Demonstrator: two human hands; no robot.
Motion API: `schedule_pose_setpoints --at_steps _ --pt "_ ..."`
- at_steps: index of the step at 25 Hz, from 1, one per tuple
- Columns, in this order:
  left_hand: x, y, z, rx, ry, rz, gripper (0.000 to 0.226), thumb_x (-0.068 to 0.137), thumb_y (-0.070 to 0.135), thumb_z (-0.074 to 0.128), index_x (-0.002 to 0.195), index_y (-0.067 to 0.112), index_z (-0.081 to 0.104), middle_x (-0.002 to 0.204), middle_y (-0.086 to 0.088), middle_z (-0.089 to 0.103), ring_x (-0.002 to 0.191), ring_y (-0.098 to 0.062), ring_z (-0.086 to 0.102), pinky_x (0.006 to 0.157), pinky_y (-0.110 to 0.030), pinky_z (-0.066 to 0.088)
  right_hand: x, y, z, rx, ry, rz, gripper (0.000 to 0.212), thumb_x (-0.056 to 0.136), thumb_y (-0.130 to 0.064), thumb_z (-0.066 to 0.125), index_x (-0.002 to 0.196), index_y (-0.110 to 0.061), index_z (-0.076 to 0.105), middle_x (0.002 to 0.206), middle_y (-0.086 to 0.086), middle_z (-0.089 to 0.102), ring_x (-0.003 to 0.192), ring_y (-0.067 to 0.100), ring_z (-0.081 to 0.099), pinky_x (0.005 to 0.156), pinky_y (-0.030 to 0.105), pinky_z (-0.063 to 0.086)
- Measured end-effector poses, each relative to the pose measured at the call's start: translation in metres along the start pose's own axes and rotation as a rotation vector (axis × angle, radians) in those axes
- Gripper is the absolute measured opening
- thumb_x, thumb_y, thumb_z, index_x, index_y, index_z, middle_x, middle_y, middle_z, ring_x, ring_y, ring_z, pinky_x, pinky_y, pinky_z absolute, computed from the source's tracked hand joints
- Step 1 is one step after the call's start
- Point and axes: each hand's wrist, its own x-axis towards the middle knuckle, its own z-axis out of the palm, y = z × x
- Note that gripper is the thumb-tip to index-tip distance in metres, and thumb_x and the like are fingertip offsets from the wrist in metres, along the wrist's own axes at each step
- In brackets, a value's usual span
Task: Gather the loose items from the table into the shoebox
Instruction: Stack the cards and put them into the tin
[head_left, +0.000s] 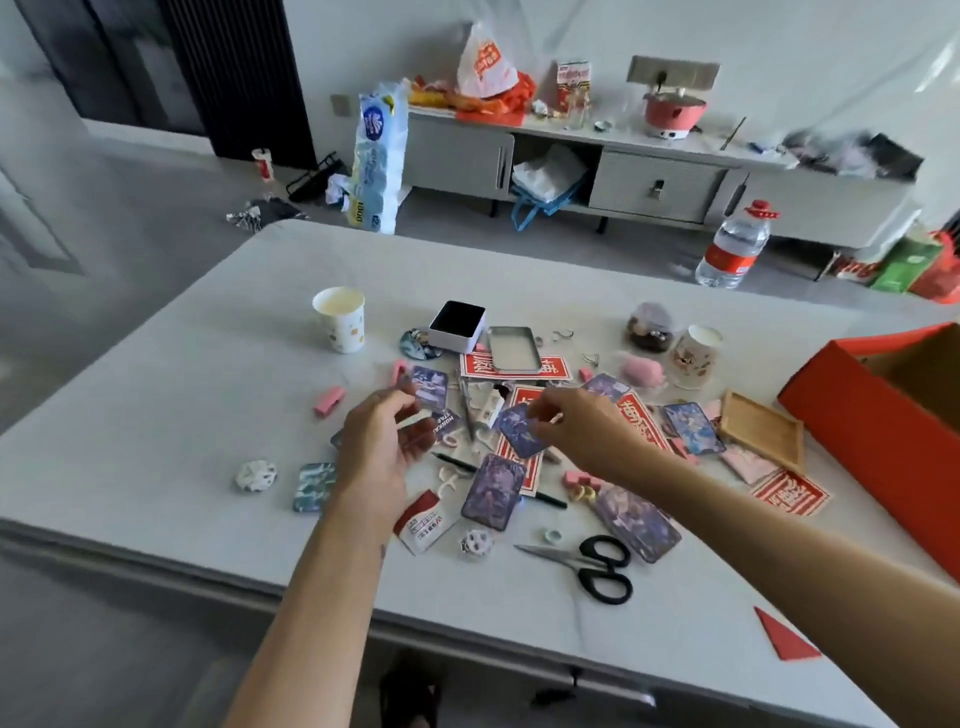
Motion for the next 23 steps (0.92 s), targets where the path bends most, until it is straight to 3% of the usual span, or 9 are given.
schedule_pose_setpoints --at_steps 4,7,11,14,16,19,21,23 --pt "0.038 -0.007 -0.015 -0.017 0.019 -0.041 0.014 0.092 0.008 0.056 0.085 0.01 0.068 0.067 -0.002 0.067 0.055 -0.014 0.062 0.052 -0.029 0.051 0.106 -0.017 0.029 -0.199 0.108 -0.129 0.041 0.093 -0.024 0.061 0.132 -0.011 0.054 0.13 0.009 0.055 0.104 0.019 0.057 0.08 0.016 0.039" --pt "0.062 0.007 -0.032 -0.07 0.067 -0.008 0.017 0.093 0.008 0.054 0.082 0.013 0.067 0.065 0.002 0.069 0.063 -0.014 0.066 0.06 -0.029 0.051 0.179 -0.032 0.045 -0.255 0.105 -0.1 0.055 0.094 -0.03 0.06 0.143 -0.012 0.041 0.142 0.011 0.039 0.105 0.026 0.056 0.082 0.028 0.042" --pt "0.077 0.024 -0.06 -0.191 0.14 0.011 0.014 0.094 0.011 0.051 0.093 0.013 0.065 0.1 -0.01 0.071 0.089 -0.02 0.071 0.078 -0.031 0.054 0.216 -0.038 0.065 -0.446 0.058 -0.025 0.03 0.095 -0.023 0.055 0.123 -0.011 0.054 0.124 0.011 0.049 0.09 0.028 0.059 0.075 0.041 0.053" --pt "0.074 0.031 -0.067 -0.225 0.126 -0.02 0.014 0.096 0.012 0.05 0.098 0.011 0.063 0.115 -0.017 0.07 0.103 -0.026 0.07 0.084 -0.033 0.055 0.216 -0.041 0.063 -0.466 0.135 -0.009 0.019 0.095 -0.011 0.05 0.112 -0.009 0.059 0.11 0.012 0.061 0.085 0.028 0.061 0.067 0.036 0.05" --pt "0.073 0.032 -0.066 -0.214 0.116 -0.02 0.014 0.096 0.014 0.052 0.103 0.01 0.063 0.117 -0.018 0.069 0.103 -0.027 0.07 0.087 -0.035 0.056 0.206 -0.051 0.056 -0.351 0.205 -0.046 0.018 0.095 -0.013 0.052 0.111 -0.007 0.059 0.11 0.011 0.062 0.085 0.026 0.06 0.068 0.036 0.05" --pt "0.07 0.035 -0.06 -0.195 0.028 -0.027 0.022 0.095 0.026 0.058 0.109 0.01 0.062 0.116 -0.017 0.069 0.1 -0.026 0.072 0.092 -0.039 0.056 0.166 -0.071 0.053 -0.168 0.295 -0.282 0.017 0.092 -0.016 0.06 0.108 -0.011 0.061 0.107 0.005 0.062 0.084 0.024 0.059 0.068 0.034 0.047" --pt "0.066 0.035 -0.055 -0.21 -0.061 -0.054 0.034 0.093 0.036 0.062 0.114 0.01 0.061 0.11 -0.015 0.072 0.098 -0.026 0.073 0.091 -0.042 0.056 0.127 -0.086 0.06 -0.089 0.219 -0.532 0.017 0.088 -0.012 0.066 0.105 -0.011 0.064 0.1 0.003 0.063 0.079 0.02 0.06 0.065 0.03 0.046" --pt "0.063 0.033 -0.05 -0.16 -0.07 -0.032 0.031 0.093 0.031 0.062 0.113 0.007 0.066 0.101 -0.013 0.075 0.089 -0.025 0.074 0.086 -0.042 0.057 0.1 -0.093 0.07 -0.074 0.086 -0.703 0.018 0.086 -0.009 0.069 0.104 -0.011 0.066 0.098 0.001 0.063 0.076 0.017 0.06 0.065 0.027 0.048"
